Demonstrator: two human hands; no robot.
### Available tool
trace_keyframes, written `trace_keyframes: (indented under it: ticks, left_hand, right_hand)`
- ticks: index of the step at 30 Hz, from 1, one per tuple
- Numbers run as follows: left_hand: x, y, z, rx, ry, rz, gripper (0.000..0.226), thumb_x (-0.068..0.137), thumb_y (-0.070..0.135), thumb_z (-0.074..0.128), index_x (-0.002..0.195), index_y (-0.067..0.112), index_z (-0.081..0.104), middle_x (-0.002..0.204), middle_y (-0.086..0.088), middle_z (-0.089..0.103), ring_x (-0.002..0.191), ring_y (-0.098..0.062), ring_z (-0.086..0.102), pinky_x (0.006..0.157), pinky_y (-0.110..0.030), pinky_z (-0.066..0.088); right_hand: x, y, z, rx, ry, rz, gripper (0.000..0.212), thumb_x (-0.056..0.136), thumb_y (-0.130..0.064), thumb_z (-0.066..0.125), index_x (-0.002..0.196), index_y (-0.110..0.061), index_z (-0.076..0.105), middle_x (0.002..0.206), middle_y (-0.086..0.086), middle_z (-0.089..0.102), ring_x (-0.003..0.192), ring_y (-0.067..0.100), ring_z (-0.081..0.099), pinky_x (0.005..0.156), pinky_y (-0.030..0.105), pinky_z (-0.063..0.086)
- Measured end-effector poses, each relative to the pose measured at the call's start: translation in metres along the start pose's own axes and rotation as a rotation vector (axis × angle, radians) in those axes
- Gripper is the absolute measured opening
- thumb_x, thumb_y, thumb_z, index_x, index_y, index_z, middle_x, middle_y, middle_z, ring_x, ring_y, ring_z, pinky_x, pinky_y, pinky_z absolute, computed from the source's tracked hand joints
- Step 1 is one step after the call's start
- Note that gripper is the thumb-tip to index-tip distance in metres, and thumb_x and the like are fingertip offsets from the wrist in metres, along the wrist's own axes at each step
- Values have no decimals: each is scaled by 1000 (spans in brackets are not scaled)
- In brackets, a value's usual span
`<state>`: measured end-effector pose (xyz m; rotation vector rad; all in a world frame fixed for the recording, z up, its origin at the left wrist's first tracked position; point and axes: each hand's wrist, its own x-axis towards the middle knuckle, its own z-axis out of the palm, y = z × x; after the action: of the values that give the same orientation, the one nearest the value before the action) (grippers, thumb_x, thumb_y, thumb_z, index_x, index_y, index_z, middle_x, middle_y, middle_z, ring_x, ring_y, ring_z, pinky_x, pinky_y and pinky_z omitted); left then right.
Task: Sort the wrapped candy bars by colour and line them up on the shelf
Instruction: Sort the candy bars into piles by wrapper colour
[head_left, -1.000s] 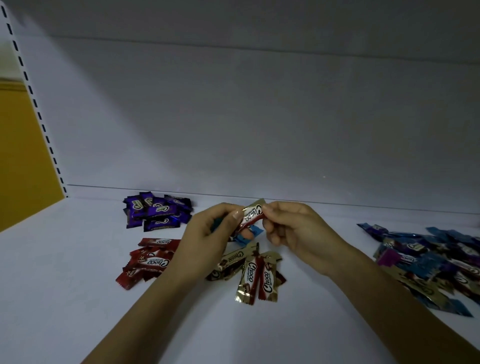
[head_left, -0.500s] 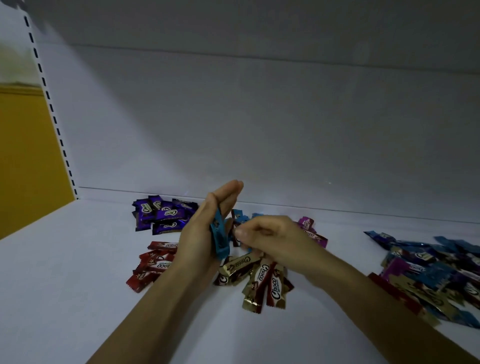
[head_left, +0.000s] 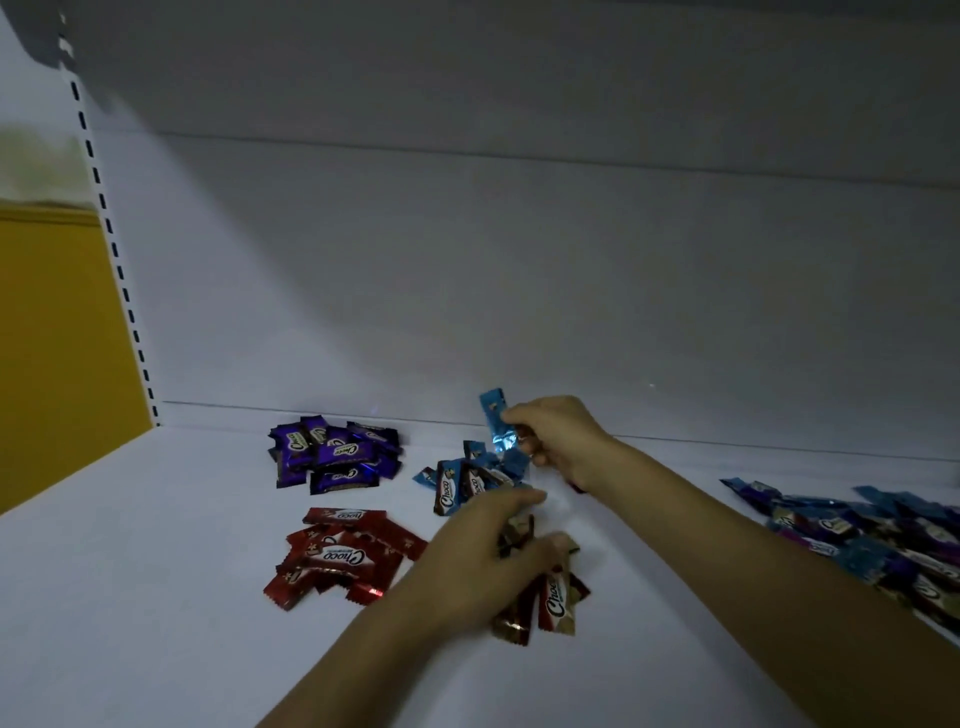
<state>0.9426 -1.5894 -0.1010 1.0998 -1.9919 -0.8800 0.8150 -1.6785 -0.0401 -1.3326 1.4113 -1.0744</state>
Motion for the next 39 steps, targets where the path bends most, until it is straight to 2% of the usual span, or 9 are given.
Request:
trace_keyframes:
  ticks: [3, 8, 12, 16, 19, 23, 28, 34, 39]
  left_hand:
    - [0, -6, 1, 252, -117, 106, 43, 89, 46, 59, 131, 36, 54, 141, 12, 49, 127, 6, 40, 110, -25, 34]
    - [1, -8, 0, 244, -159, 180, 41, 87, 38, 66, 128, 35, 59, 135, 19, 53, 121, 12, 46, 104, -13, 36]
    - [1, -1, 5, 322, -87, 317, 31, 87, 34, 62, 117, 32, 67, 124, 25, 52, 118, 26, 34, 99, 2, 19]
    - [6, 18, 10, 364, 90, 324, 33, 83, 31, 54, 111, 25, 71, 127, 16, 59, 126, 3, 38, 109, -20, 29]
    - [18, 42, 27, 507, -41, 364, 36, 88, 30, 54, 121, 23, 65, 135, 9, 56, 129, -6, 41, 109, -24, 30]
    - [37, 70, 92, 611, -232, 292, 65, 92, 51, 50, 149, 27, 29, 157, -1, 25, 143, -18, 18, 115, -34, 17]
    - [66, 90, 183, 612, -379, 114, 107, 75, 82, 44, 151, 31, -12, 161, -5, -13, 146, -30, -14, 116, -52, -1]
    - [111, 90, 219, 621, -292, 81, 117, 65, 90, 43, 151, 33, -11, 160, -1, -18, 145, -26, -22, 114, -58, -7]
    - [135, 90, 239, 673, -184, 153, 127, 46, 102, 31, 148, 41, -13, 159, 1, -20, 142, -26, -29, 105, -60, -24]
  right_hand:
    - [6, -3, 0, -340, -64, -51, 24, 86, -23, 68, 99, -2, 65, 72, 4, 59, 52, 11, 53, 44, 21, 38]
    - [-12, 2, -20, -604, 1, -303, 9, 88, -26, 65, 93, -19, 64, 90, -2, 64, 78, 16, 62, 68, 32, 53]
    - [-47, 17, -46, -846, 136, -472, 18, 91, -32, 58, 105, -23, 65, 99, -5, 62, 88, 12, 57, 71, 27, 45]
    - [-75, 32, -77, -926, 176, -535, 22, 93, -27, 57, 113, -22, 64, 112, -2, 60, 104, 15, 51, 79, 27, 42]
    - [-89, 44, -106, -935, 227, -525, 20, 95, -18, 53, 109, -21, 66, 113, 1, 61, 109, 19, 51, 88, 32, 43]
    - [-103, 61, -154, -768, 365, -485, 17, 94, -12, 54, 100, -17, 68, 104, 0, 65, 102, 17, 56, 90, 36, 47]
    - [-120, 95, -235, -641, 594, -415, 16, 91, -7, 55, 92, -17, 68, 97, 1, 66, 92, 17, 60, 82, 31, 49]
    - [-116, 133, -297, -683, 801, -237, 12, 88, -13, 60, 95, -16, 69, 99, 6, 64, 95, 23, 58, 79, 31, 46]
    - [-86, 128, -327, -802, 834, -93, 31, 93, -38, 53, 115, -19, 65, 122, 11, 60, 112, 30, 53, 95, 42, 42]
